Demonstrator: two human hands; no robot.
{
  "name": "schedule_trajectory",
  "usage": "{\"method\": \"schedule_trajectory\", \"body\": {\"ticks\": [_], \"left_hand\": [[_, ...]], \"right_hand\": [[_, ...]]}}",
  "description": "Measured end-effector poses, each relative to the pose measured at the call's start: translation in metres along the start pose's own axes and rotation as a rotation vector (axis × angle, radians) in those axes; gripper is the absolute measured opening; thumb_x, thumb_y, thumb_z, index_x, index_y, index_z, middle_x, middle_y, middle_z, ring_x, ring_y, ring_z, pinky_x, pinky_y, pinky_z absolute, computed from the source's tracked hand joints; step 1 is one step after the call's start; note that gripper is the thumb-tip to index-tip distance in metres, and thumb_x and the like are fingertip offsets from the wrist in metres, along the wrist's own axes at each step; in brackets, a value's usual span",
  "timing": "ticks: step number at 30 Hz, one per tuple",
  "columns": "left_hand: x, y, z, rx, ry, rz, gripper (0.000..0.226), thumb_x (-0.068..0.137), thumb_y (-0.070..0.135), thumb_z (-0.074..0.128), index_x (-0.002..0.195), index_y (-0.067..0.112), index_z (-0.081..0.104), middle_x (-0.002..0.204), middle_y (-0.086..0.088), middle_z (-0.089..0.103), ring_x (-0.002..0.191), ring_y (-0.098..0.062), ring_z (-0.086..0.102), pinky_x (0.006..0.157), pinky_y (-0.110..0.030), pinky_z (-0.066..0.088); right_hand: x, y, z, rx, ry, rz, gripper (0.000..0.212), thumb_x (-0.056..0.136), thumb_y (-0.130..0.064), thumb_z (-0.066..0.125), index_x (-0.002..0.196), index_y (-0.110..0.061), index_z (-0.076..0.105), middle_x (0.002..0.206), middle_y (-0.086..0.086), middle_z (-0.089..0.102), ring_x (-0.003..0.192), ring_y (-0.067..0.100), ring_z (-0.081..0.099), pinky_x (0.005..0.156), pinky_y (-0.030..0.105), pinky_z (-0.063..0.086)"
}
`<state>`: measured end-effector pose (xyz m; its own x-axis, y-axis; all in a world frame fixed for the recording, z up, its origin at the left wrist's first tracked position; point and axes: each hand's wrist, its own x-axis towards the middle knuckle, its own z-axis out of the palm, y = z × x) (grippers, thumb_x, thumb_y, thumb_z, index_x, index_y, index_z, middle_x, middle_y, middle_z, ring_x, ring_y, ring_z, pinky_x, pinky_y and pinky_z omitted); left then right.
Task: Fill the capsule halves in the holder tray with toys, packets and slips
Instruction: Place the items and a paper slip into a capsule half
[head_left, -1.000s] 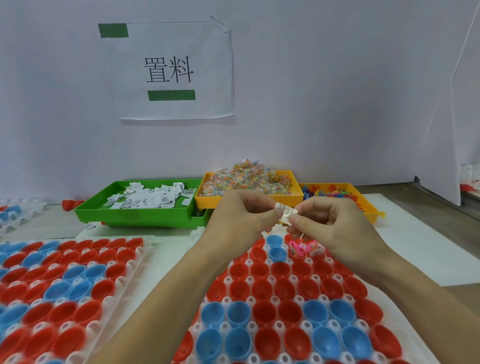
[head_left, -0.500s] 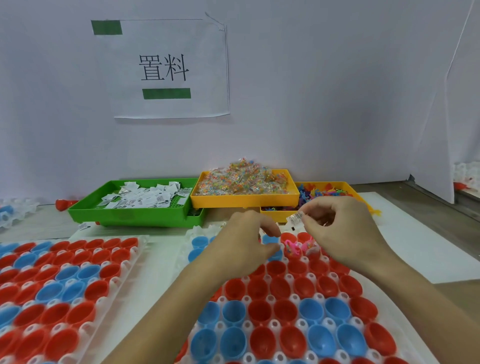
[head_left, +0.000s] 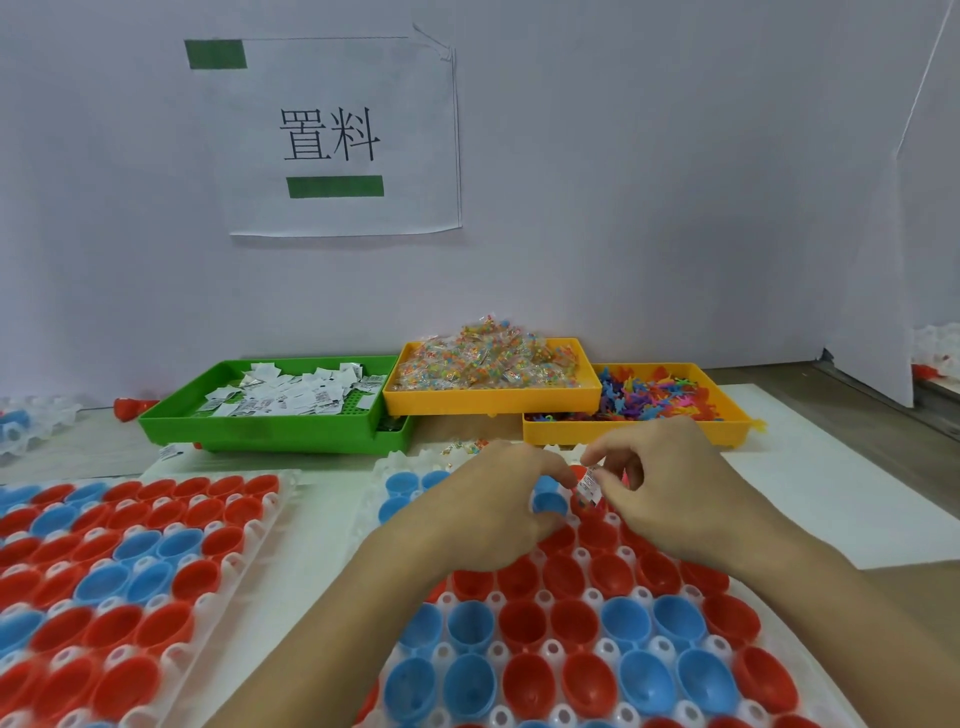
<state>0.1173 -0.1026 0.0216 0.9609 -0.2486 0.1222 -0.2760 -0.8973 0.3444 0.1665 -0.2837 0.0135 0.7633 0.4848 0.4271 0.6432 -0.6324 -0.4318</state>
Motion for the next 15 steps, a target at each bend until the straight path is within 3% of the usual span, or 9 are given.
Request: {"method": "schedule_trajectory", "body": {"ticks": [6, 11, 15], "left_hand": [[0.0006, -0.0009, -0.0003, -0.013, -0.005, 0.01, 0.032, 0.092, 0.028, 0.064, 0.125, 0.028, 0.063, 0.124, 0.001, 0.062, 0.118, -0.019, 0.05, 0.094, -0.031, 0.041], [0.0003, -0.0008, -0.0007, -0.018, -0.005, 0.01, 0.031, 0.093, 0.026, 0.062, 0.124, 0.029, 0.063, 0.125, 0.002, 0.062, 0.119, -0.019, 0.051, 0.099, -0.035, 0.043], [0.0002, 0.0011, -0.0012, -0.041, -0.006, 0.018, 0.032, 0.094, 0.023, 0.061, 0.125, 0.03, 0.062, 0.125, 0.003, 0.062, 0.116, -0.018, 0.052, 0.091, -0.026, 0.039]], "right_hand": [[0.0004, 0.001, -0.0023, -0.065, -0.05, -0.088, 0.026, 0.088, -0.008, 0.063, 0.099, -0.024, 0.08, 0.076, -0.027, 0.056, 0.08, -0.018, 0.052, 0.067, 0.003, 0.039], [0.0015, 0.0062, 0.0022, -0.107, -0.097, -0.113, 0.029, 0.092, -0.011, 0.059, 0.104, -0.03, 0.077, 0.085, -0.022, 0.059, 0.08, -0.004, 0.053, 0.071, 0.011, 0.04], [0.0018, 0.0065, 0.0037, -0.096, -0.084, -0.116, 0.031, 0.094, -0.012, 0.058, 0.113, -0.031, 0.073, 0.092, -0.026, 0.058, 0.083, -0.008, 0.052, 0.073, 0.008, 0.039]]}}
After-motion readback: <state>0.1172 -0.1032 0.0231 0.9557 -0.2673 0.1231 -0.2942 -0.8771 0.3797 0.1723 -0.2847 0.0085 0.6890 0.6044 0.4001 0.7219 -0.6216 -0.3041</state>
